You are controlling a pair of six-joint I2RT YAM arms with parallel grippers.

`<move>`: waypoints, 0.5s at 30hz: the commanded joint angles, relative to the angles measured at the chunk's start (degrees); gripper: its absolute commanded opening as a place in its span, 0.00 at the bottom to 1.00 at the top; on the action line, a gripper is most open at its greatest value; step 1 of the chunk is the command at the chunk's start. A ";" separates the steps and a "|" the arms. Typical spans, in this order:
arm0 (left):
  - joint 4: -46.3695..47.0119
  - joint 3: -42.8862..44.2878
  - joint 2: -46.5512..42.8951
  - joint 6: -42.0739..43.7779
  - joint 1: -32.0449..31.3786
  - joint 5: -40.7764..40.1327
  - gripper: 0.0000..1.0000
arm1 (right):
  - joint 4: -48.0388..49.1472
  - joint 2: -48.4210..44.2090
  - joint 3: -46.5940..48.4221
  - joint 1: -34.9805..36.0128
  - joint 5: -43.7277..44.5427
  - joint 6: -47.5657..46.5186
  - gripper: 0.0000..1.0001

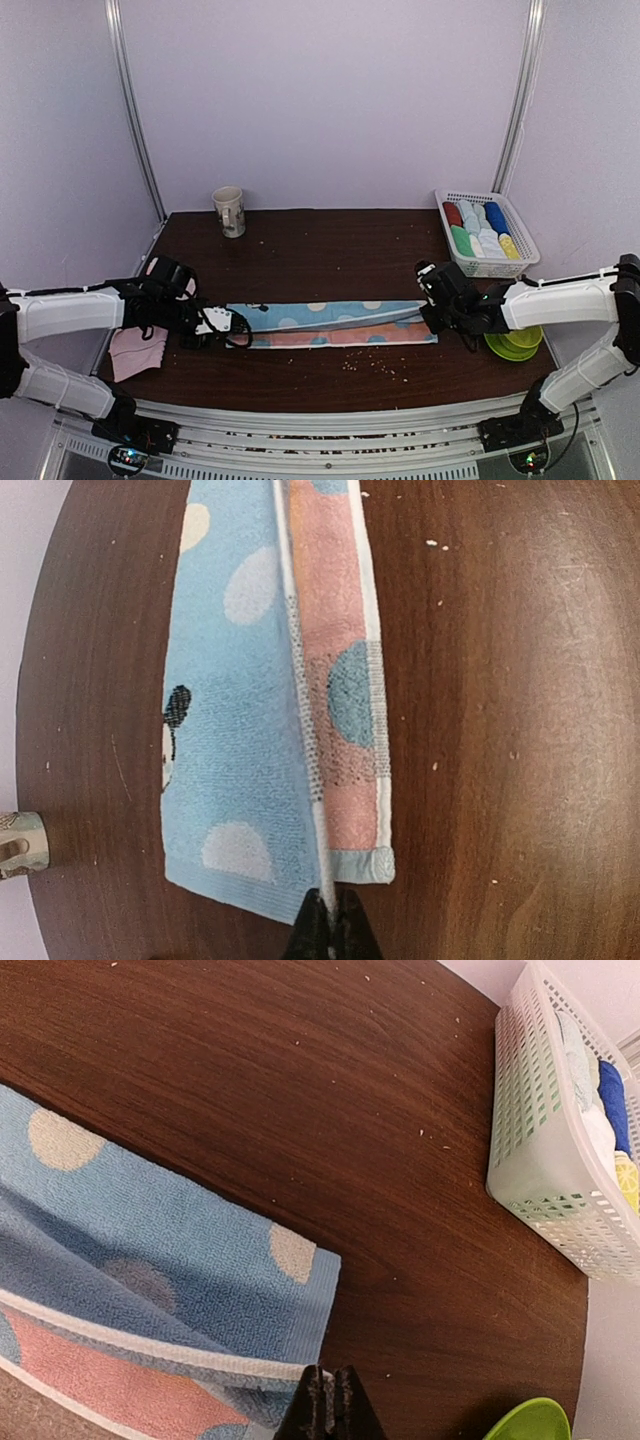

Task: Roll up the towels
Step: Fold the towel at the center of the board.

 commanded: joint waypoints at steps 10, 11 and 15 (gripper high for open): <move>0.13 0.62 4.54 -1.29 -1.73 -0.43 0.09 | -2.08 3.57 2.67 0.59 6.99 0.96 0.04; 0.15 0.63 4.87 -1.40 -1.96 -0.50 0.10 | -2.19 3.62 2.69 0.67 7.00 0.81 0.04; 0.16 0.56 5.73 -1.44 -2.44 -0.95 0.14 | -2.88 3.98 2.71 1.40 7.28 0.58 0.05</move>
